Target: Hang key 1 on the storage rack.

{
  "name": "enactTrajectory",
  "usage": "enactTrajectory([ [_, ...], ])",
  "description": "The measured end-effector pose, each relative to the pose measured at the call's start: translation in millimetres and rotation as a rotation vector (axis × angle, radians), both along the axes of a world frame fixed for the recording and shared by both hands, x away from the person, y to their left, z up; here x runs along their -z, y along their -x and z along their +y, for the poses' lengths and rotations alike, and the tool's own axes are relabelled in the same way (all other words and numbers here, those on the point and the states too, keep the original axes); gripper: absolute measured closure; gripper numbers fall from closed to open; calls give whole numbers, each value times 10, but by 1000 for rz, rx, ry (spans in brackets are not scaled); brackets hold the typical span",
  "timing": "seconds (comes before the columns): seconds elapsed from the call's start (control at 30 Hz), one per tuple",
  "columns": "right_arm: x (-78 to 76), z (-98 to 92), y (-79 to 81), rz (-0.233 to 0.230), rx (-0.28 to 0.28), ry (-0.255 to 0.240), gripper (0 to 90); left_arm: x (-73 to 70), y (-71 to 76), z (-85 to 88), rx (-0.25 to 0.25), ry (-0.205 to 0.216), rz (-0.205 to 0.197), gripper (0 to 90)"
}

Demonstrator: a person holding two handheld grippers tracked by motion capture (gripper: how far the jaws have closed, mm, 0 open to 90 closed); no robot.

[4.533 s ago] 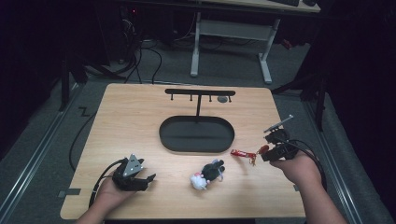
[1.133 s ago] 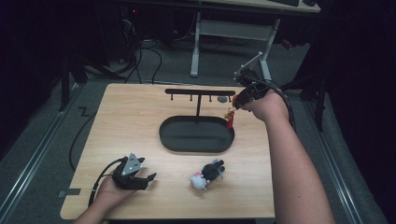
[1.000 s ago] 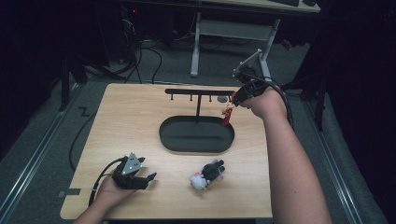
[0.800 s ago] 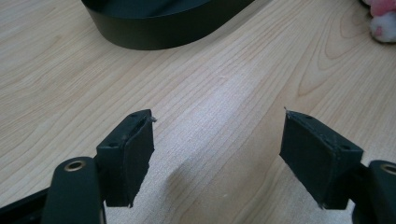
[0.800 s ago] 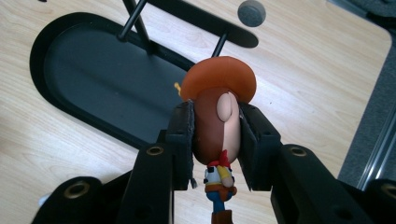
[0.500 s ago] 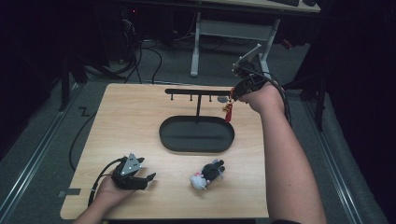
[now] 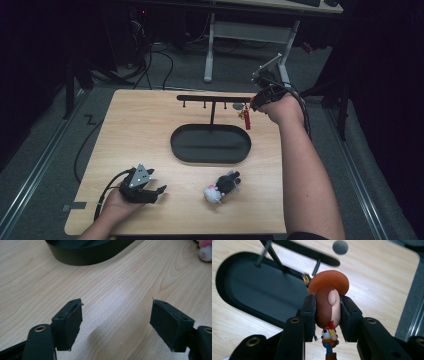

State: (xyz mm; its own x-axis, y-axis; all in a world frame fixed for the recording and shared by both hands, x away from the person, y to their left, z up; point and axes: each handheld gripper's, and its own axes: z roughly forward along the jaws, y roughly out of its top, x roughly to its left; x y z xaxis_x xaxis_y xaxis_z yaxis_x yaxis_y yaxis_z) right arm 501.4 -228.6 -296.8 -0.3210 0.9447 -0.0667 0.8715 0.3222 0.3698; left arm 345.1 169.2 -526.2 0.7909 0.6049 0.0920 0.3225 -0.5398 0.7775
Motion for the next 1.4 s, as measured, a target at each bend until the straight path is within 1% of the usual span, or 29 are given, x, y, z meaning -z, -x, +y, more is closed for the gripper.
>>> enactTrajectory([
  [0.07, 78, -18, 13, 17, 5, 2, 684, 1, 2, -3, 1, -1, -1, 261],
  [0.13, 164, -45, 26, 23, 11, -11, 683, 3, 2, -5, 1, -2, -1, 262],
  [0.17, 217, -60, 32, 26, 10, -26, 683, 3, 3, -6, 2, -4, -1, 261],
  [0.23, 305, -71, 44, 34, 6, -25, 683, 6, 5, -11, 2, -4, -2, 262],
  [0.3, 380, -87, 51, 38, 16, -41, 683, 7, 5, -14, 4, -8, 1, 262],
  [0.33, 437, -99, 55, 42, 16, -42, 682, 8, 6, -15, 4, -9, 0, 262],
  [0.4, 524, -113, 58, 58, 17, -45, 681, 8, 7, -17, 5, -11, 0, 262],
  [0.47, 627, -128, 59, 71, 27, -72, 680, 11, 7, -19, 5, -10, 1, 262],
  [0.5, 669, -135, 56, 69, 33, -84, 680, 12, 7, -21, 6, -12, 2, 262],
  [0.6, 791, -128, 38, 76, 42, -93, 679, 15, 10, -28, 7, -13, 2, 263],
  [0.67, 841, -114, 28, 72, 43, -95, 677, 10, 13, -31, 10, -12, 3, 264],
  [0.7, 841, -114, 28, 72, 43, -95, 677, 10, 13, -31, 10, -12, 3, 264],
  [0.73, 884, -106, 15, 71, 51, -113, 672, 9, 14, -31, 10, -11, 3, 264],
  [0.77, 910, -104, 9, 62, 55, -123, 654, 9, 13, -31, 10, -11, 2, 264],
  [0.8, 925, -103, 4, 67, 59, -121, 613, 9, 11, -30, 11, -11, 4, 265],
  [0.87, 964, -110, 5, 52, 69, -136, 537, 10, 6, -28, 11, -9, 7, 265],
  [0.97, 1007, -152, 61, 46, 75, -161, 472, 10, 8, -33, 13, -8, 7, 266],
  [1.0, 1012, -163, 87, 42, 74, -160, 463, 10, 10, -38, 14, -9, 6, 266],
  [1.1, 1017, -223, 248, 8, 75, -173, 452, 6, 16, -63, 21, -14, 6, 267],
  [1.13, 1018, -238, 341, -19, 73, -164, 451, 6, 20, -71, 24, -17, 6, 271],
  [1.17, 1018, -239, 409, -41, 67, -139, 452, 8, 26, -85, 26, -17, 5, 275],
  [1.2, 1031, -233, 509, -79, 54, -106, 451, 10, 33, -100, 30, -17, 4, 279],
  [1.23, 1045, -221, 613, -97, 38, -90, 452, 10, 40, -113, 34, -22, 7, 286],
  [1.27, 1066, -216, 727, -123, 21, -101, 451, 13, 49, -129, 37, -22, 7, 291],
  [1.33, 1131, -215, 956, -169, 10, -121, 453, 15, 72, -155, 42, -30, -2, 300],
  [1.37, 1181, -224, 1066, -199, -2, -136, 453, 14, 86, -165, 42, -34, -11, 302],
  [1.4, 1239, -238, 1175, -217, -4, -154, 458, 10, 100, -173, 42, -32, -18, 302],
])
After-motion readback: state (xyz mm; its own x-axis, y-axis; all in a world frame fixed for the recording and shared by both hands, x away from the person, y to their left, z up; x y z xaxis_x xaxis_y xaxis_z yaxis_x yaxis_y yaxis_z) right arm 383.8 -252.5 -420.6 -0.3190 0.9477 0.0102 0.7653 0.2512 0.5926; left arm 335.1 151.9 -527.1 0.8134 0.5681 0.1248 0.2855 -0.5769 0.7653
